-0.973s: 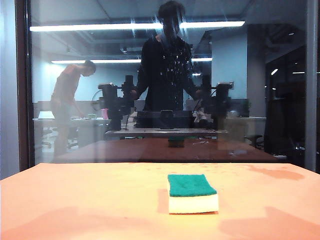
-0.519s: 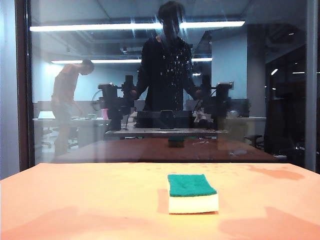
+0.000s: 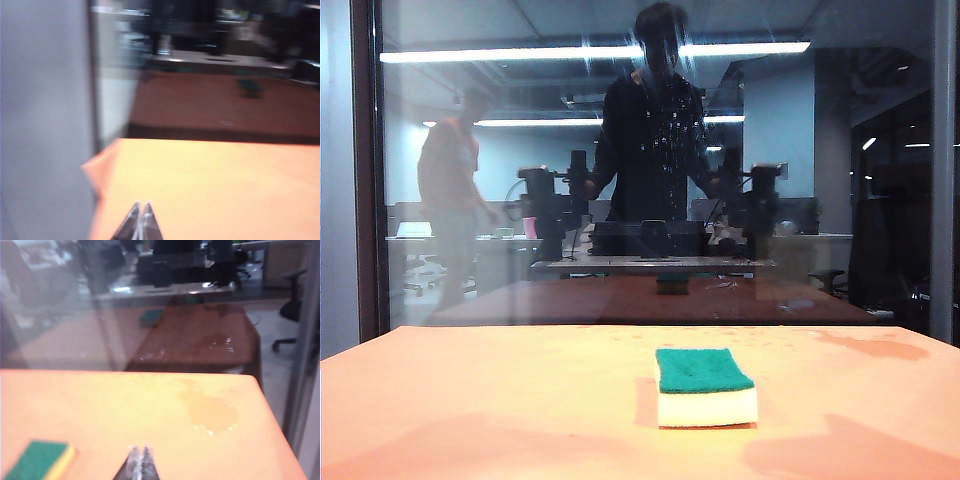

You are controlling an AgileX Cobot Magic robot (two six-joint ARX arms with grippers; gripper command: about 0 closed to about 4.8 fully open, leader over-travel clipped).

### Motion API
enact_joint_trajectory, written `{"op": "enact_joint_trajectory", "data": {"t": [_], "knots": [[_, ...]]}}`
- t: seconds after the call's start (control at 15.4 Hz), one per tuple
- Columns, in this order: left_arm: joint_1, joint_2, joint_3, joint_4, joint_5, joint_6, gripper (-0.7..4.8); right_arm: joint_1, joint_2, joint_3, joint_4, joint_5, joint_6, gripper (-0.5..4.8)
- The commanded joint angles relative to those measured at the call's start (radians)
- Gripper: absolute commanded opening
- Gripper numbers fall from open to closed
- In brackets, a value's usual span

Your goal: Pick up the sponge from the table, wipe the water off the glass, and finally place the sponge back on the table.

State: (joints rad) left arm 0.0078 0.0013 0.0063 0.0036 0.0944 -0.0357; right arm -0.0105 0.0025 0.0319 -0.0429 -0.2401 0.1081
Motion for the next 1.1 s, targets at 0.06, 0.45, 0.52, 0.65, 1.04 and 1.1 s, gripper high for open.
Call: {"op": "enact_joint_trajectory", "data": {"t": [0.06,0.45,0.52,0.65,1.04,1.1], "knots": [[0.000,0.001,0.004,0.012,0.190,-0.002,-0.06,-0.001,0.000,0.074,-0.074,0.005,0.049,-0.06],[0.000,0.001,0.003,0.011,0.387,-0.003,-0.06,0.000,0.100,0.238,-0.239,-0.031,0.050,-0.06],[0.000,0.001,0.003,0.011,0.404,-0.003,-0.06,0.000,0.143,0.267,-0.256,-0.035,0.050,-0.06],[0.000,0.001,0.003,0.011,0.419,-0.006,-0.05,0.000,0.245,0.332,-0.268,-0.060,0.054,-0.06],[0.000,0.001,0.003,0.004,0.468,-0.006,-0.06,0.003,0.578,0.548,-0.327,-0.251,0.067,1.34],[0.000,0.001,0.003,-0.005,0.468,-0.006,-0.06,0.013,0.619,0.565,-0.332,-0.263,0.092,1.71]]}}
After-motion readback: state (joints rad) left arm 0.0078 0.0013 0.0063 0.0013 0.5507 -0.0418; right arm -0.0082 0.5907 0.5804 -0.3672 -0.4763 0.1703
